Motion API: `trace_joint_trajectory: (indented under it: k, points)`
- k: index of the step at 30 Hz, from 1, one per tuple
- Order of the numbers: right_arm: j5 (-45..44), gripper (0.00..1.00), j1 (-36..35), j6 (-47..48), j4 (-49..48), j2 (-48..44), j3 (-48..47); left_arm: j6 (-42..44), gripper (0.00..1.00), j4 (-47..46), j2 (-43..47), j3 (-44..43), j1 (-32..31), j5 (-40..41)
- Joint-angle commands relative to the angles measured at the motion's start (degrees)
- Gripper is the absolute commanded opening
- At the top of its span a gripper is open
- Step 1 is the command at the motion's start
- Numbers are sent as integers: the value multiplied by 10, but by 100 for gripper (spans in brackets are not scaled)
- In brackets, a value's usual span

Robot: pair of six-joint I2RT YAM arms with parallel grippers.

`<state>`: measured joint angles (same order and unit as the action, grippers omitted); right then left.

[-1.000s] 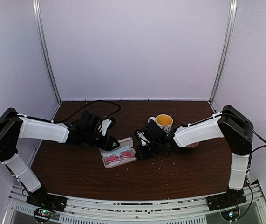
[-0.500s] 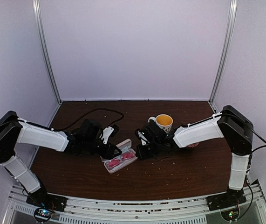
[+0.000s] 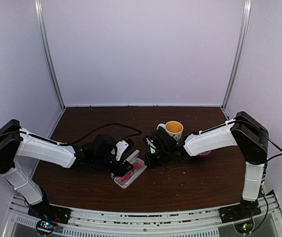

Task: Organize the sunglasses
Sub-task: Close the case with sunglasses at the center of the board.

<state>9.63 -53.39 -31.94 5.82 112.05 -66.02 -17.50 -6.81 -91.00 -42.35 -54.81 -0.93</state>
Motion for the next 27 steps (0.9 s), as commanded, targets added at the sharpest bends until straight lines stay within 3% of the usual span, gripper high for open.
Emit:
trace_joint_trajectory:
  k: [1, 27]
  points:
    - [-1, 4, -6, -12, -1, 16, 13, 22, 53, -20, -15, -2, -40, -16]
    - [-11, 2, -10, -10, 2, 0, 19, 9, 61, -12, -50, -15, -81, -28]
